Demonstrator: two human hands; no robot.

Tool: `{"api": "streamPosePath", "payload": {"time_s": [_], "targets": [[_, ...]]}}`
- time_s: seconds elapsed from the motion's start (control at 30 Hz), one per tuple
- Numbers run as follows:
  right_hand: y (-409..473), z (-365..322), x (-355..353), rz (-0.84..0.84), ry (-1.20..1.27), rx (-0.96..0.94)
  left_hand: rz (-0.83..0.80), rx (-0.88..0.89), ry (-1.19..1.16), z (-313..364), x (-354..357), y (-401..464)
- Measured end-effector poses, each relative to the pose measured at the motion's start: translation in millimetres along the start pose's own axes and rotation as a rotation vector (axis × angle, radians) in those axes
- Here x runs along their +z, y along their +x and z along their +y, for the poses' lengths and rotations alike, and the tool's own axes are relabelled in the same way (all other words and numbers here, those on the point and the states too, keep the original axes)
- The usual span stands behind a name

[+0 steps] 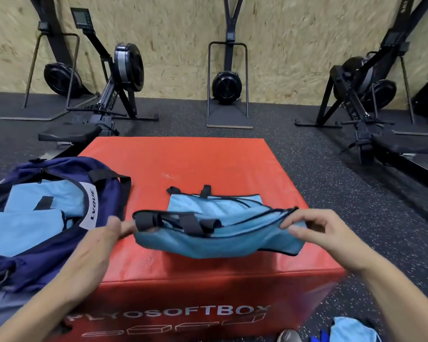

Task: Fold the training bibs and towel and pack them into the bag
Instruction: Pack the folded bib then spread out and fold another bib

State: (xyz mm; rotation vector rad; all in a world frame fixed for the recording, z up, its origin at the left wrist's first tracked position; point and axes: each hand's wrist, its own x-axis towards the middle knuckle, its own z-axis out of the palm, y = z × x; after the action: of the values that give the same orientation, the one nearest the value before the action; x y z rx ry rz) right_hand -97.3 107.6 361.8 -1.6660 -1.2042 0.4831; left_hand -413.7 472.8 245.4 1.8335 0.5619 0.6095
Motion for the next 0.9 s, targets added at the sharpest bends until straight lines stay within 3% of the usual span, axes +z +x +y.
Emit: {"api": "streamPosePath", "payload": {"time_s": [0.03, 0.13, 0.23, 0.37, 0.47, 0.73, 0.83, 0.9], "targets": [[6.5, 0.3, -0.2, 0.047, 0.038, -0.003, 0.016, 0.074, -0.007, 65.0, 25.5, -5.9], [34.7, 9.3, 2.4, 0.145, 0.208, 0.045, 0.041, 0.123, -0.237, 106.9, 42.2, 13.0], [73.1, 33.4, 11.5, 0.207, 0.25, 0.205, 0.097, -0.009, -0.173, 89.1, 53.4, 61.3], [105.6, 96.1, 34.8, 0.128, 0.053, 0.445, -0.063, -0.157, 0.13, 18.2, 78.1, 93.1], [111.1, 129.4, 47.7, 0.146, -0.036, 0.562, -0.063, -0.17, 0.32, -22.9, 86.4, 101.7], [126.5, 130.5, 53.2, 0.29, -0.205, 0.506, 0.003, -0.077, 0.401, -31.3, 90.5, 102.4], [126.3, 135.2, 56.9, 0.309, -0.272, 0.505, 0.08, 0.007, 0.669, -22.1, 97.1, 95.9], [129.6, 130.0, 65.5, 0.386, -0.619, 0.343, 0.211, 0.225, 0.925, -11.5, 105.2, 93.2]]}}
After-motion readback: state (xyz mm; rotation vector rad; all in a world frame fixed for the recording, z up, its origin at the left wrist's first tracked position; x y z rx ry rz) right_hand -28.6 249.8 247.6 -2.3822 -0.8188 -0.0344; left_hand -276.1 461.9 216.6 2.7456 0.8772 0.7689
